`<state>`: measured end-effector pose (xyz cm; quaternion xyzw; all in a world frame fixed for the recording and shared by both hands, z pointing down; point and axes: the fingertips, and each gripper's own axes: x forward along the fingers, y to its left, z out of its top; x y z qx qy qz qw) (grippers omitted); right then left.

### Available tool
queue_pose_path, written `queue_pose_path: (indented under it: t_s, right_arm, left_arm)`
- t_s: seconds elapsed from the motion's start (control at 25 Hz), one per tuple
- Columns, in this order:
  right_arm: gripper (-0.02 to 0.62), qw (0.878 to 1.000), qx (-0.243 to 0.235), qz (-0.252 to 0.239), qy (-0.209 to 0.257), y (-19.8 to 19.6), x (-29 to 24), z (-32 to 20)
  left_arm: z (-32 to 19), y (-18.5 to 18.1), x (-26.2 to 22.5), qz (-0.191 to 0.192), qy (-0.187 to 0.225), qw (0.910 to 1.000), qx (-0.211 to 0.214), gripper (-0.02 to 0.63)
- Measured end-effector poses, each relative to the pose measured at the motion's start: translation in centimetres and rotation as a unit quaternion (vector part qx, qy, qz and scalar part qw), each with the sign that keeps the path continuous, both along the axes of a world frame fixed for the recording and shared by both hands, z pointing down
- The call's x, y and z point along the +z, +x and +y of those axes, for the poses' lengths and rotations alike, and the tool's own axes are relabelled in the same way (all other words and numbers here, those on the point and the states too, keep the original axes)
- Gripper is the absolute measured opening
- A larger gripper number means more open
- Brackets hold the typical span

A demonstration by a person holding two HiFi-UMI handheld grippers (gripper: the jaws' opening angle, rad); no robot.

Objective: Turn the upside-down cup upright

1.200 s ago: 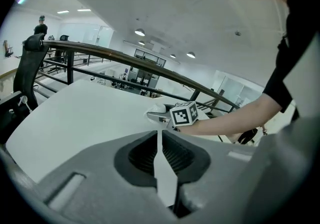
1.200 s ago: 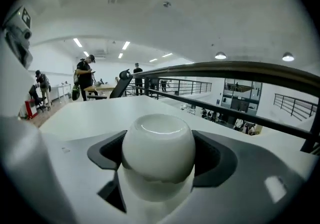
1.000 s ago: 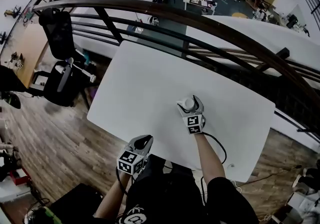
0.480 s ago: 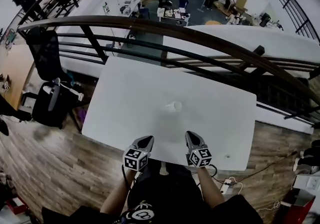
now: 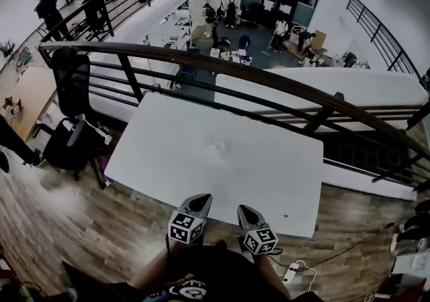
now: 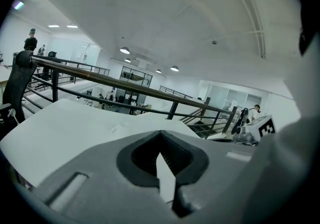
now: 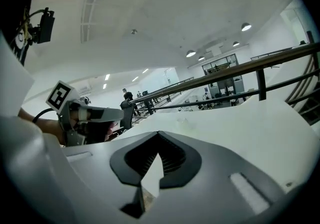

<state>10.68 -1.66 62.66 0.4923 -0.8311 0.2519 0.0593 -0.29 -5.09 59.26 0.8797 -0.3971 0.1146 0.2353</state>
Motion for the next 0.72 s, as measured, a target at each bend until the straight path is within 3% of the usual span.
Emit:
queue_pose_path:
  t_s: [0.16, 0.36, 0.72]
  right_arm:
    - [0.002, 1.0, -0.017, -0.02, 0.016, 2.4, -1.7, 4.0]
    - [0.002, 0.999, -0.027, -0.025, 0.025, 3.4, -3.1, 7.8]
    - [0.002, 0.999, -0.028, -0.01, 0.041, 2.1, -6.2, 9.8]
  left_arm:
    - [5.9, 2.1, -1.2, -0.015, 0.011, 0.9996, -0.02, 0.005]
    - [10.7, 4.4, -2.4, -0.032, 0.025, 0.9991, -0.015, 0.005]
    - [11.2, 1.9, -3.9, -0.028, 0.042, 0.9986, -0.018, 0.005]
